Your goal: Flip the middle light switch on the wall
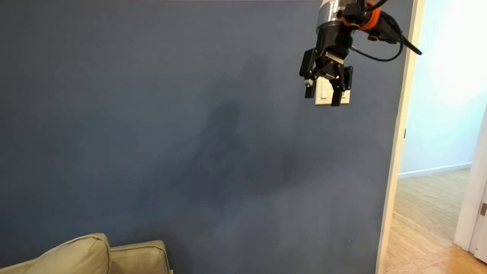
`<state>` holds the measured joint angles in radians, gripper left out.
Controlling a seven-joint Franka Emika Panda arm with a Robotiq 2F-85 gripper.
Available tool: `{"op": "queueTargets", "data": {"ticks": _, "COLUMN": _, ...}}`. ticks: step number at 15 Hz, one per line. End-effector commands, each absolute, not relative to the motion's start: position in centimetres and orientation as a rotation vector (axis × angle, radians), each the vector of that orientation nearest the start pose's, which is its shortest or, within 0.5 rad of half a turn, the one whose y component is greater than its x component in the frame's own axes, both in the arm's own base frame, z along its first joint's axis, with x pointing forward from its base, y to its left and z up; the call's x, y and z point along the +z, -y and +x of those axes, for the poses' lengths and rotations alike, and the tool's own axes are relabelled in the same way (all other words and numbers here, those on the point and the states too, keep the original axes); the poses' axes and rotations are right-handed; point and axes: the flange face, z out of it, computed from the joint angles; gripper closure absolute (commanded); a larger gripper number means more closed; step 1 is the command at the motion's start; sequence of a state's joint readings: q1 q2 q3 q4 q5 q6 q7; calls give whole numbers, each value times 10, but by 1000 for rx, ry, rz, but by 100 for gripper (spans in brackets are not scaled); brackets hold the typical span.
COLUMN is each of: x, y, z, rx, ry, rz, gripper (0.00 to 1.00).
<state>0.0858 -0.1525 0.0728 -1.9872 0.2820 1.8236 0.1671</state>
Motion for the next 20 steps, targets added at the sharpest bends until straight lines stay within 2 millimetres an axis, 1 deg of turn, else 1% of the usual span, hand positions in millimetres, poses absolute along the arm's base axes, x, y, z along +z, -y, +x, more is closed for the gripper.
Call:
{"op": "queueTargets", "data": {"ticks": 1, "x": 568, "y": -54, "z": 523, "rx": -86, "ry": -269, "rz": -2788, "gripper": 0}}
{"op": "queueTargets", "data": {"ticks": 4, "x": 587, "y": -11, "z": 532, "rx": -241, "ry": -368, "rz": -2762, "gripper": 0}}
{"op": "queueTargets", "data": {"ticks": 7, "x": 596, "y": 16, "z": 537, "rx": -359, "ry": -402, "rz": -2782, "gripper": 0}}
{"op": "queueTargets", "data": {"ticks": 10, "x": 598, "y": 39, "z": 536, "rx": -449, "ry": -399, "rz": -2859, "gripper": 0}}
{"op": "queueTargets", "data": {"ticks": 15, "x": 598, "y": 78, "z": 539, "rx": -584, "ry": -441, "rz": -2997, "gripper": 0}}
{"op": "queueTargets", "data": {"ticks": 16, "x": 598, "y": 85, "z": 540, "rx": -611, "ry": -457, "rz": -3010, "gripper": 25}}
{"op": "queueTargets", "data": {"ticks": 17, "x": 597, "y": 91, "z": 541, "rx": -630, "ry": -463, "rz": -3024, "gripper": 27}}
{"op": "queueTargets", "data": {"ticks": 19, "x": 593, "y": 101, "z": 543, "rx": -672, "ry": -484, "rz": -3045, "gripper": 41}}
{"op": "queueTargets", "data": {"ticks": 20, "x": 591, "y": 106, "z": 543, "rx": -686, "ry": -491, "rz": -3054, "gripper": 49}}
